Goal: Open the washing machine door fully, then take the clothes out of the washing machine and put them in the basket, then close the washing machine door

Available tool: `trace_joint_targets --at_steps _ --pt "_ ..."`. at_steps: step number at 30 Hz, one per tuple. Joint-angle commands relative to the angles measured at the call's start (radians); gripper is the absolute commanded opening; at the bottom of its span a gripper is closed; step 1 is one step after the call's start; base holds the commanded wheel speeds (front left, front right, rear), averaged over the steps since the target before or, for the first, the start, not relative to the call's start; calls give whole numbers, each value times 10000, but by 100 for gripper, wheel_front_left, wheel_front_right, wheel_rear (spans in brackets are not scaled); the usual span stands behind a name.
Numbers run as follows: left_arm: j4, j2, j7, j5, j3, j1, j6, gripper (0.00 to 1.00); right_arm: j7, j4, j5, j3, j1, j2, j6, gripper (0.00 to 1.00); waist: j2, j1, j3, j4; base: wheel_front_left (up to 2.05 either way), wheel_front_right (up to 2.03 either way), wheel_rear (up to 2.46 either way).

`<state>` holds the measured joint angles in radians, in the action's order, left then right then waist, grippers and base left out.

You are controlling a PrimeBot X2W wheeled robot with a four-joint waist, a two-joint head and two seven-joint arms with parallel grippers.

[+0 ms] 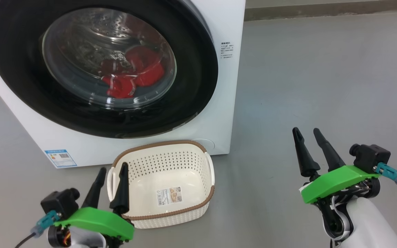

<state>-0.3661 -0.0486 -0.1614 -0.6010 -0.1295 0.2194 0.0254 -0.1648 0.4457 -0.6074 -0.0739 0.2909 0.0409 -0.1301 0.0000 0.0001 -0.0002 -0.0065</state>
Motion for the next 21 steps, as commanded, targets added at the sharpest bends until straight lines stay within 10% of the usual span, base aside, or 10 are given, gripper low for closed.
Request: trace_joint_targets --at_steps 1,21 --pt "207 -159 -151 352 186 592 -80 100 -141 -221 322 -176 564 74 -5 100 0 -1 -8 8 0 0 0" --pt "139 -227 -719 2450 145 1021 -488 100 -693 287 2893 -333 1220 87 -5 100 0 -1 -15 -40 0 0 0"
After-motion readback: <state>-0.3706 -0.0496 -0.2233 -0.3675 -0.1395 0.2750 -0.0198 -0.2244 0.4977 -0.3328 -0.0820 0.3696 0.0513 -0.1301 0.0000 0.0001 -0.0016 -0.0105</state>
